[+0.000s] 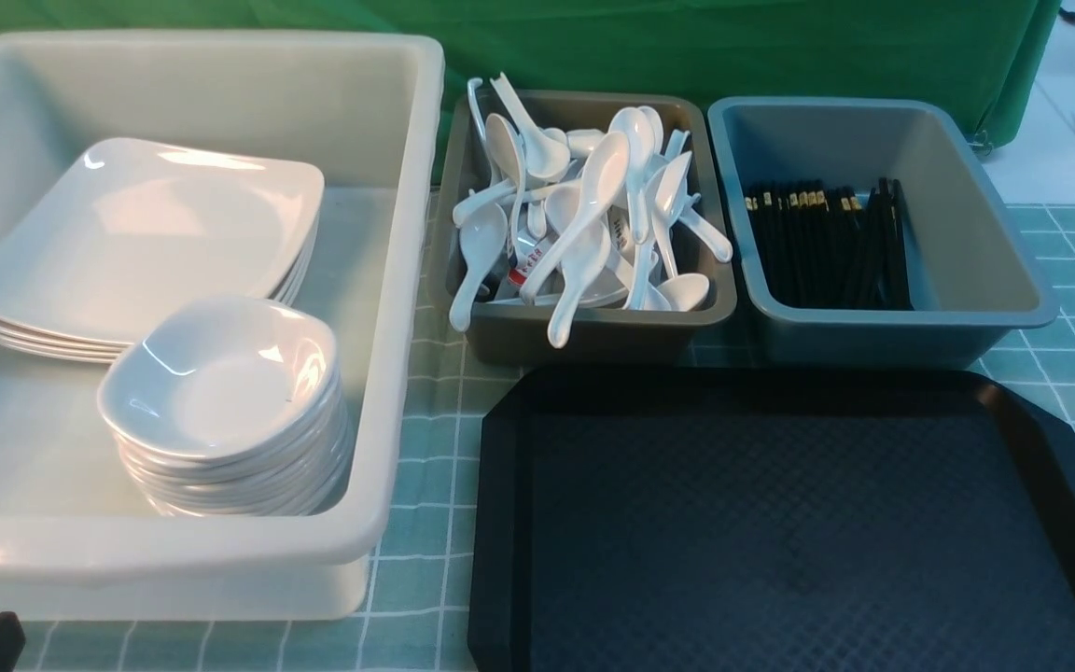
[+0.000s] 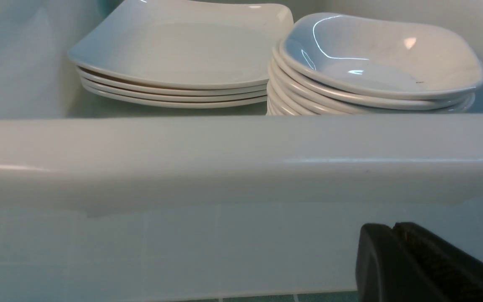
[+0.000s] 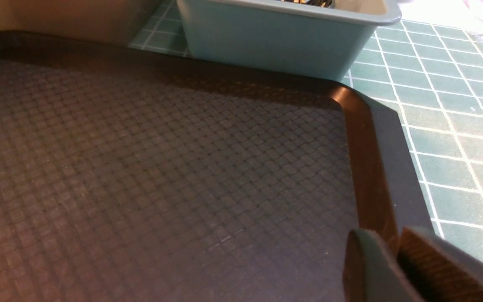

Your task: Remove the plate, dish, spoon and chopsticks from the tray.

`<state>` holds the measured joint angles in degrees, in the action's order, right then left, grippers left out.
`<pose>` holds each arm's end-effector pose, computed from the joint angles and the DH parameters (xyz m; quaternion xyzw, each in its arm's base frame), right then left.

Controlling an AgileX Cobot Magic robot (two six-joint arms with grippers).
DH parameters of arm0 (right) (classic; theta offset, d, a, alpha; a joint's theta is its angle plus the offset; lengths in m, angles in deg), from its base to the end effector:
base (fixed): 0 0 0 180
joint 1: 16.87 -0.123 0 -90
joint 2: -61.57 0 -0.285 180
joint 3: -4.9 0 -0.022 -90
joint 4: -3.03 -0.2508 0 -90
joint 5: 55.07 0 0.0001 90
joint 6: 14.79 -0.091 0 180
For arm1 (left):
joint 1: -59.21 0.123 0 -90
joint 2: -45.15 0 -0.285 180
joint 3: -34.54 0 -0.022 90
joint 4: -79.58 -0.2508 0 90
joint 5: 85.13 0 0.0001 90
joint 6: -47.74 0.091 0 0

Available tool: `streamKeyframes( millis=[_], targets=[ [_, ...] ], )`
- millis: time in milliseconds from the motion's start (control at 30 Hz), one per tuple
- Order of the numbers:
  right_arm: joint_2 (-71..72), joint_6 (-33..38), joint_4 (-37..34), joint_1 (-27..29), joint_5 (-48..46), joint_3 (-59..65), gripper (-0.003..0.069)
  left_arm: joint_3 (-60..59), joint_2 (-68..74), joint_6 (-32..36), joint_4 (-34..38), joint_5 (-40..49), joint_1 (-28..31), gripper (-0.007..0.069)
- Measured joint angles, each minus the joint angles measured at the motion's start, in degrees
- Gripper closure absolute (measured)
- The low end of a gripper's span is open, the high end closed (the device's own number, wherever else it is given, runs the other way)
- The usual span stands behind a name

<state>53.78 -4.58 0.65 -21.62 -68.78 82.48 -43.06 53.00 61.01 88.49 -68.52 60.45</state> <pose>0.0554 0.0055 0.1894 -0.0870 0.7558 -0.0141 0.6488 0.0550 -0.0029 0.1850 0.0376 0.7755 0.0156 0.6301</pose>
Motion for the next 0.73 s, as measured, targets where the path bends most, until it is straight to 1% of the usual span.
streamKeyframes(
  millis=[733],
  targets=[
    [0.00, 0.00, 0.00, 0.00, 0.00, 0.00, 0.0447, 0.00, 0.00, 0.53, 0.00, 0.00, 0.00, 0.0613]
  ],
)
